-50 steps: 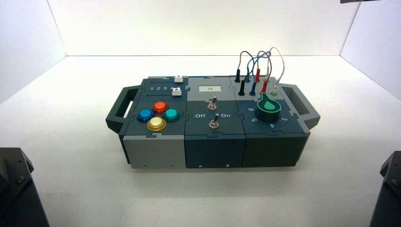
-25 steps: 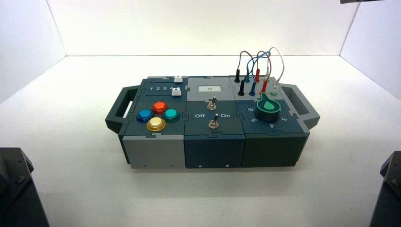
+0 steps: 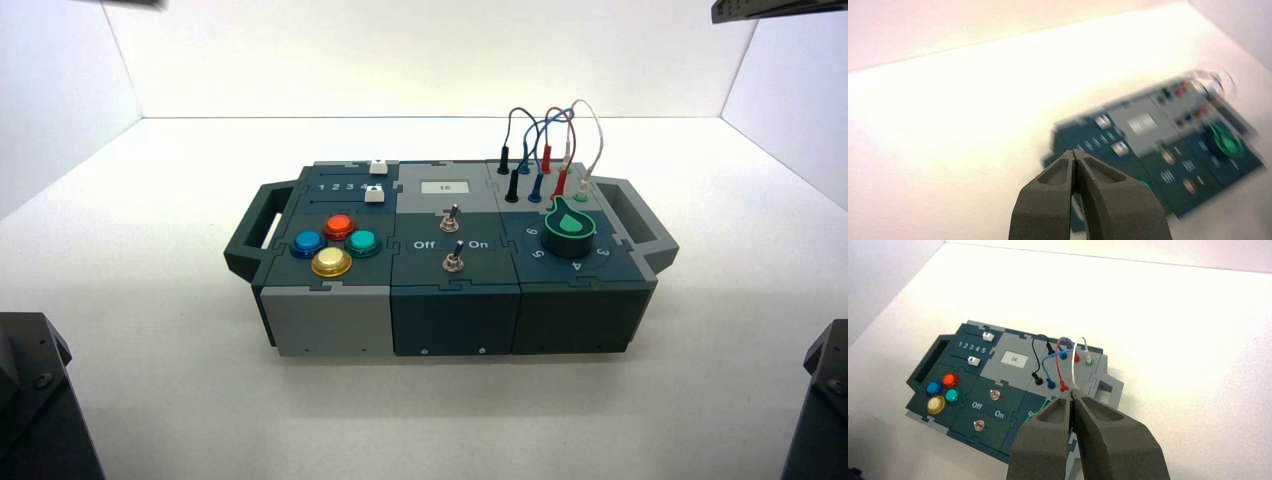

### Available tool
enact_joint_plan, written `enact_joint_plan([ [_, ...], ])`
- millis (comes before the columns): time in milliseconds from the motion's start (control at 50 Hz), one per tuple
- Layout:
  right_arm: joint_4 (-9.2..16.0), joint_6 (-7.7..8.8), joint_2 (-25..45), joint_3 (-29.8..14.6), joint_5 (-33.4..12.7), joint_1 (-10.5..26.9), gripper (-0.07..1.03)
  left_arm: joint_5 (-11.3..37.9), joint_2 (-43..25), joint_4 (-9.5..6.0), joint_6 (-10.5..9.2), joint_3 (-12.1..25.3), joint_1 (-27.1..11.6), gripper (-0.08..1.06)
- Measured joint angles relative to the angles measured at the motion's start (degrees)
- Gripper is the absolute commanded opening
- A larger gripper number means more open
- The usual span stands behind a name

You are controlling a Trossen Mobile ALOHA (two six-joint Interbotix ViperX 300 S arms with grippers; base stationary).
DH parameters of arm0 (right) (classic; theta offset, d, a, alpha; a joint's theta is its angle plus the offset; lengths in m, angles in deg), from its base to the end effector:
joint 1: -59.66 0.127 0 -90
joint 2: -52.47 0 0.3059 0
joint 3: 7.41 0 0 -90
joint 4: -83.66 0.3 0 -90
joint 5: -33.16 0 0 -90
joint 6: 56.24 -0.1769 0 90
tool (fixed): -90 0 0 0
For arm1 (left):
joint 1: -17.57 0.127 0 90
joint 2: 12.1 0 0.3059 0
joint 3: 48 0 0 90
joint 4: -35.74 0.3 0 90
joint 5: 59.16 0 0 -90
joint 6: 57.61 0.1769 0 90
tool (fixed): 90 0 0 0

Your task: Push the blue button with the left gripper.

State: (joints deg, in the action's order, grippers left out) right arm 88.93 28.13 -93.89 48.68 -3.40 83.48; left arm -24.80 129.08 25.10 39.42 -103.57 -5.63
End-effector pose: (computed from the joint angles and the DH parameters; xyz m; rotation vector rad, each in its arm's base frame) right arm 0.1680 0.0847 0.1936 0.0492 0.6632 0.3989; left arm 0.1755 -0.0953 0.1868 0.0717 0.6751 -0.4795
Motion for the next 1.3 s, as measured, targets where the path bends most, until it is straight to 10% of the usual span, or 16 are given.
enact_joint_plan([
  [160,0.00,0.00,0.88,-0.18,-0.09,0.09,-0.02,-0.09,-14.50,-0.09,0.00,2.55,-8.09,-0.03],
  [600,0.00,-0.09,0.97,-0.35,-0.18,0.00,-0.02,1.23,-42.80,0.18,0.18,9.76,-13.27,-0.03],
  [1300,0.09,-0.09,0.97,-0.35,-0.18,0.00,-0.02,3.60,-51.24,0.18,0.26,11.69,-15.29,-0.03],
])
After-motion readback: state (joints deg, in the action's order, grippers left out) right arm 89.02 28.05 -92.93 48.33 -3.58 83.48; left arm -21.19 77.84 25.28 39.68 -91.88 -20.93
